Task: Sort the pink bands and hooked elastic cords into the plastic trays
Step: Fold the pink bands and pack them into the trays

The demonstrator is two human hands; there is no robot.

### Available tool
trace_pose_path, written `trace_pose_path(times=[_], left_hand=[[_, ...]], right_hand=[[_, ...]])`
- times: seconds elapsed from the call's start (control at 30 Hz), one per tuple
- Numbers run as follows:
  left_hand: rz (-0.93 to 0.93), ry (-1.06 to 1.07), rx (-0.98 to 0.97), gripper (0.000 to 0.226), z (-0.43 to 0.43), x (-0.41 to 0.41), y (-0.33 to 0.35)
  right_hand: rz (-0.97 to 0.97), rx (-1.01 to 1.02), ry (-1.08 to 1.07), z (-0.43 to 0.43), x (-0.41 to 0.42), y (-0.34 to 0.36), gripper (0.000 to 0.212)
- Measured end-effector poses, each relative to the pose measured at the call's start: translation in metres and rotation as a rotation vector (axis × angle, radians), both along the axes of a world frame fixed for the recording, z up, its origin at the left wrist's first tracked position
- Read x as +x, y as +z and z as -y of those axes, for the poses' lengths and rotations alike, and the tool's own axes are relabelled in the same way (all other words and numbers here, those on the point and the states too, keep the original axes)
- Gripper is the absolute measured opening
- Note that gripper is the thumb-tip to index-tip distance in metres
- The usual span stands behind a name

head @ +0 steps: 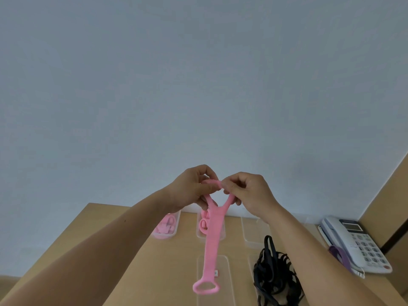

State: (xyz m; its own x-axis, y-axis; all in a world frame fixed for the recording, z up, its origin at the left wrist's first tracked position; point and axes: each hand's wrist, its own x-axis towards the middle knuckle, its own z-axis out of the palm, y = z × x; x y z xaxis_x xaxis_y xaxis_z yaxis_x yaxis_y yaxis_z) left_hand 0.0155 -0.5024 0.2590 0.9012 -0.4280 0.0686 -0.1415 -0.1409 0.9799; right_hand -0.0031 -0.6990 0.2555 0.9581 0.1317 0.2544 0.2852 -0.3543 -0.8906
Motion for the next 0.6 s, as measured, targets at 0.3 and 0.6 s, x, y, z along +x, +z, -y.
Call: trace_pose_path(times=[0.3, 0.6], left_hand=[[-0.272, -0.027, 0.021, 0.027, -0.001, 0.0, 0.0], [-0.352, -0.127, -0.063, 0.022, -0.003, 0.001, 0.003]], right_hand=[[0.206, -0.127, -0.075, -0.007, 0.009, -0.008, 0.012], [0.452, -0.242, -0.128, -0.011, 0.006, -0.016, 0.012]])
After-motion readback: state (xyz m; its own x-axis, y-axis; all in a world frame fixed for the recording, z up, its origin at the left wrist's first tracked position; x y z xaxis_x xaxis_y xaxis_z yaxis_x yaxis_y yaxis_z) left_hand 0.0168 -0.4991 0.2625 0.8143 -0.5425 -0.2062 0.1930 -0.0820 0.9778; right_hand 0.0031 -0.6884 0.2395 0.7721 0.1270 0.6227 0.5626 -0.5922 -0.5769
